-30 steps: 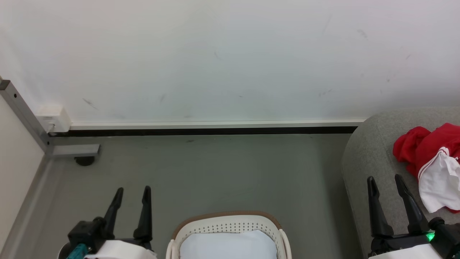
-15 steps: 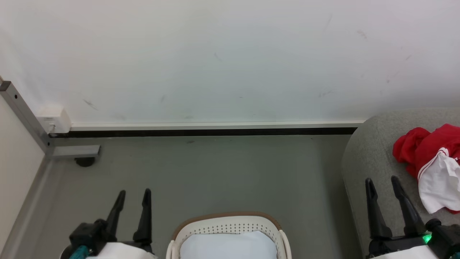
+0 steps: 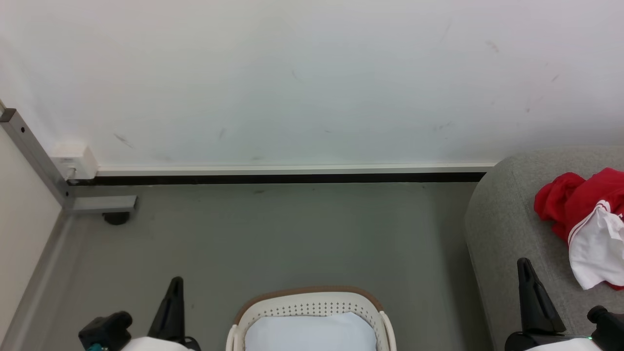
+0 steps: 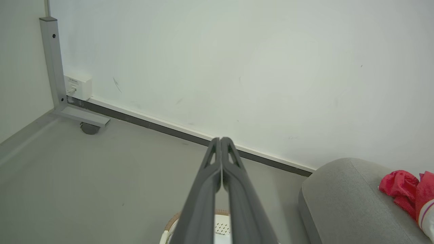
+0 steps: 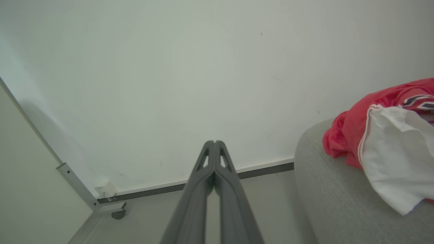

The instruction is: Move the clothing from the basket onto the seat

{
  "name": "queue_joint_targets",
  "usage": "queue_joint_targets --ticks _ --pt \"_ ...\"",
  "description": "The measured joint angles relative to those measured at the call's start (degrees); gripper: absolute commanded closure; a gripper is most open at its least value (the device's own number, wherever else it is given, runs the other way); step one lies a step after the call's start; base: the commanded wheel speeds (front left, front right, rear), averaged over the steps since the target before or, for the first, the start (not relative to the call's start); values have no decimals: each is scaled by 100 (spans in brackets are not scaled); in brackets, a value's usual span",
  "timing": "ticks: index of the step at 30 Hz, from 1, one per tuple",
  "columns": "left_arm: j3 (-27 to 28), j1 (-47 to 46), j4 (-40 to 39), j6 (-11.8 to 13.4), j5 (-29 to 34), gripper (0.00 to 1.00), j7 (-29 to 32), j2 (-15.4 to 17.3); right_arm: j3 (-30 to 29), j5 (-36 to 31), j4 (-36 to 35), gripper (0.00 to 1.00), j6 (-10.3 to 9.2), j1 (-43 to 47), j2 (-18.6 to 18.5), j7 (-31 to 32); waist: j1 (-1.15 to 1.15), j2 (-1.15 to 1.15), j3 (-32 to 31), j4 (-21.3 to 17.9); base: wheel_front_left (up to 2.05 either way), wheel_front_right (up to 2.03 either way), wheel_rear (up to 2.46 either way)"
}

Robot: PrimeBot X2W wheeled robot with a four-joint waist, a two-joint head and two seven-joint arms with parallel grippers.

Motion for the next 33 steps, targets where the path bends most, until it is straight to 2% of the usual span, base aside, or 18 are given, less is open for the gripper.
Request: queue_joint_targets --ticks 16,33 --pt "120 -7 -92 -8 -1530 100 389 0 -177 1400 98 100 0 -50 -1 355 0 0 17 26 0 0 0" --pt "244 -33 -142 -24 -2855 100 742 1 -347 2610 192 100 0 -145 0 702 0 0 34 54 0 0 0"
